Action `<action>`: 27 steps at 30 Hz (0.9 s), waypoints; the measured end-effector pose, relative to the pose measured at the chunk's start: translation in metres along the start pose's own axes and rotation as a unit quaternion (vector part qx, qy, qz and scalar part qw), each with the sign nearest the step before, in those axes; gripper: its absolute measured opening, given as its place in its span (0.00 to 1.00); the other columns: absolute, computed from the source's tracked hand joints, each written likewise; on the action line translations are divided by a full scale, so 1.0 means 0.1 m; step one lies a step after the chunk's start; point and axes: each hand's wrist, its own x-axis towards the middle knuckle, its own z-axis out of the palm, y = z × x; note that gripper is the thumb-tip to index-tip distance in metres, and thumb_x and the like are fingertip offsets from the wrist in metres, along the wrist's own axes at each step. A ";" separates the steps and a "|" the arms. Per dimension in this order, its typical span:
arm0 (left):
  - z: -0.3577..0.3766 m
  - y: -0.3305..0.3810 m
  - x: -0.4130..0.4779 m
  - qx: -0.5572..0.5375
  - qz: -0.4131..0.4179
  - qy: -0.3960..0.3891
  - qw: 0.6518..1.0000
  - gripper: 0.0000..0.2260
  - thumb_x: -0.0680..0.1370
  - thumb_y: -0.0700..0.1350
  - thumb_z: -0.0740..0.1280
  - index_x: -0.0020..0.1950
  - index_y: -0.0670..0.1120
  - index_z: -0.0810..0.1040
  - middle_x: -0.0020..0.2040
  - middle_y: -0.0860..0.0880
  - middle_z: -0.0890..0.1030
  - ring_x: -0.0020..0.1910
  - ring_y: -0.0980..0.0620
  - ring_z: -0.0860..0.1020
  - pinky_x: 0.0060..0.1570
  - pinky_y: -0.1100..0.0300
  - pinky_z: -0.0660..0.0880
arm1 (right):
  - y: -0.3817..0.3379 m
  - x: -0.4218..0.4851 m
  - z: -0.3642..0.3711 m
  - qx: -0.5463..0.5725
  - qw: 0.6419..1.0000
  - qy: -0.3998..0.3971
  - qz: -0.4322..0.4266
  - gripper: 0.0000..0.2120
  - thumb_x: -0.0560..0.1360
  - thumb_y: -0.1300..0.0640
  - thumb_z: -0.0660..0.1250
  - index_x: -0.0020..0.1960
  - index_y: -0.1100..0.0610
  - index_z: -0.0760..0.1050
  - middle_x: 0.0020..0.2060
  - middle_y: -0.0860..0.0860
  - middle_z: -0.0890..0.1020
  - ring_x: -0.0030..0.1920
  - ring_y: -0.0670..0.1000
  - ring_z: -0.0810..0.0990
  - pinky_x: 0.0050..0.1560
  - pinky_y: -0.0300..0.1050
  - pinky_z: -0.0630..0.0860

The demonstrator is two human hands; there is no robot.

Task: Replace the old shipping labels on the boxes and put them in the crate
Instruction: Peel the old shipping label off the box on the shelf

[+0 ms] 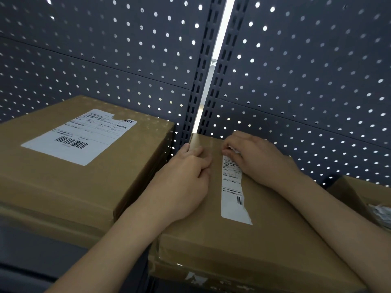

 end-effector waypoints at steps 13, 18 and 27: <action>0.00 0.01 -0.01 -0.004 0.005 0.012 1.000 0.17 0.83 0.48 0.54 0.70 0.54 0.72 0.74 0.60 0.62 0.78 0.56 0.47 0.73 0.54 0.57 | 0.02 0.00 0.04 0.023 0.999 -0.004 0.031 0.07 0.82 0.50 0.56 0.52 0.49 0.71 0.50 0.45 0.75 0.51 0.50 0.75 0.54 0.52 0.73; 0.00 0.00 -0.01 0.000 0.007 0.008 1.000 0.17 0.83 0.48 0.53 0.71 0.55 0.70 0.76 0.60 0.59 0.78 0.55 0.46 0.74 0.51 0.57 | 0.05 -0.02 0.01 0.053 0.999 -0.001 0.000 0.05 0.80 0.50 0.61 0.51 0.49 0.75 0.48 0.45 0.76 0.49 0.47 0.75 0.54 0.51 0.74; -0.03 0.03 -0.02 0.011 -0.006 0.017 1.000 0.16 0.83 0.47 0.54 0.66 0.48 0.75 0.69 0.54 0.68 0.76 0.54 0.54 0.66 0.58 0.62 | -0.07 0.07 0.01 -0.081 0.996 -0.026 0.002 0.05 0.82 0.52 0.57 0.52 0.50 0.70 0.49 0.46 0.74 0.47 0.53 0.76 0.46 0.52 0.75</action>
